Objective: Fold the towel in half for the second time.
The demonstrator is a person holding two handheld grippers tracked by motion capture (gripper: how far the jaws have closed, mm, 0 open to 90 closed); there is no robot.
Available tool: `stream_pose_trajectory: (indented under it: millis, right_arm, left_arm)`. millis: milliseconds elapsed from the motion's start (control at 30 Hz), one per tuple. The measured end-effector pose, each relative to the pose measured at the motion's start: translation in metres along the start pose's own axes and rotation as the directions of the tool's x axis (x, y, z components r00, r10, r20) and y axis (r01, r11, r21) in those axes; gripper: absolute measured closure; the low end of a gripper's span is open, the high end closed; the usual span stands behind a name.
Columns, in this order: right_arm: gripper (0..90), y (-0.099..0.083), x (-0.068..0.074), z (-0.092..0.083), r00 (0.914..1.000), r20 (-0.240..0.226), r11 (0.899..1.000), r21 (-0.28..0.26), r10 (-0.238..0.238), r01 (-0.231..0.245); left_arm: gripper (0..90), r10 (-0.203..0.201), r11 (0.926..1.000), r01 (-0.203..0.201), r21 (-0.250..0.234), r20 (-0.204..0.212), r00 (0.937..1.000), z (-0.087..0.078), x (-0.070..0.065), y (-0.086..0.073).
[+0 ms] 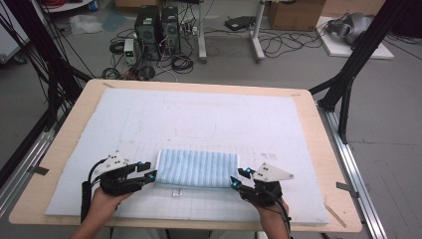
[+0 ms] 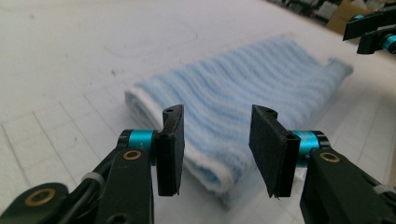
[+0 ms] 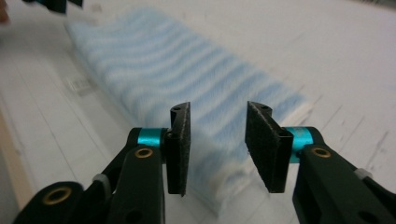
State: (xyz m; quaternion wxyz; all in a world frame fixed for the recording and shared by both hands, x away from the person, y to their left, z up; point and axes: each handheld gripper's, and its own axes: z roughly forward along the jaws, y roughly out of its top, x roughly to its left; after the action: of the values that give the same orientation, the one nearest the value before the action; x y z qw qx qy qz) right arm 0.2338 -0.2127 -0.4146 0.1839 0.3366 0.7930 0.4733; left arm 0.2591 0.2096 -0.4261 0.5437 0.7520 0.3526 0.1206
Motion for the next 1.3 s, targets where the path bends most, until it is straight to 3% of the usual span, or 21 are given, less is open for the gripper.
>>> stream_pose_trajectory:
  millis: [100,200,267,400,467,533,600,733,800,867,933,1033,1167,1300]
  right_arm:
    - [60.0,0.005,-0.001,-0.004,0.9998,-0.001,0.999,-0.044,0.02,-0.02]
    - [61.1,0.001,-0.003,0.009,0.9995,0.003,0.999,0.009,0.032,-0.032]
    - [62.5,-0.003,-0.003,0.02,0.9996,-0.002,0.998,0.048,0.03,-0.03]
    - [63.4,-0.009,-0.003,0.034,0.9999,-0.015,0.991,0.134,0.007,-0.005]
    - [63.4,-0.012,-0.006,0.036,0.9999,-0.01,0.987,0.161,-0.004,0.006]
    - [63.5,-0.013,-0.011,0.034,1.0,-0.007,0.986,0.169,0.002,-0.001]
    - [63.7,-0.014,-0.015,0.033,0.9997,0.014,0.982,0.186,-0.019,0.016]
    - [62.4,-0.014,-0.023,0.032,0.9993,0.033,0.978,0.209,-0.017,0.009]
    - [62.6,-0.011,-0.025,0.03,0.9988,0.047,0.979,0.203,-0.013,0.003]
    - [62.4,-0.006,-0.027,0.028,0.9992,0.04,0.987,0.16,-0.002,-0.004]
    - [62.2,0.0,-0.029,0.025,0.9991,0.033,0.995,0.096,0.024,-0.028]
    - [62.1,0.009,-0.033,0.028,0.999,0.022,0.998,0.044,0.038,-0.039]
    - [63.0,0.015,-0.039,0.049,0.9986,-0.006,0.997,0.065,0.052,-0.051]
    - [64.3,0.014,-0.05,0.075,0.9982,0.021,0.986,0.154,0.055,-0.058]
  left_arm:
    - [56.5,0.006,0.9998,-0.006,-0.021,0.012,0.9999,0.003,-0.001,0.006]
    - [58.3,0.02,0.9992,-0.02,0.034,0.019,0.9996,0.016,-0.002,0.004]
    - [60.5,0.042,0.9962,-0.043,0.076,0.017,0.999,0.023,-0.004,0.001]
    - [62.8,0.042,0.9888,-0.045,0.142,0.026,0.9988,0.032,-0.004,-0.005]
    - [64.1,0.035,0.9806,-0.038,0.192,0.015,0.9993,0.037,-0.003,-0.009]
    - [64.9,0.021,0.978,-0.023,0.207,0.013,0.9997,0.038,-0.004,-0.01]
    - [65.8,0.03,0.9738,-0.032,0.225,0.011,0.9995,0.038,-0.007,-0.009]
    - [66.0,0.044,0.9649,-0.045,0.258,0.012,0.999,0.036,-0.009,-0.006]
    - [65.4,0.043,0.9666,-0.041,0.253,-0.005,0.999,0.036,-0.007,-0.001]
    - [64.6,0.047,0.9786,-0.041,0.202,-0.025,0.9986,0.035,-0.002,0.004]
    - [64.5,0.023,0.988,-0.018,0.153,-0.03,0.9993,0.037,0.007,0.01]
    - [63.6,0.014,0.9918,-0.012,0.128,-0.018,0.9997,0.043,0.017,0.015]
    - [65.2,0.025,0.9912,-0.02,0.131,-0.035,0.9991,0.06,0.029,0.017]
    - [66.3,0.03,0.9802,-0.017,0.197,-0.061,0.9977,0.073,0.032,0.015]
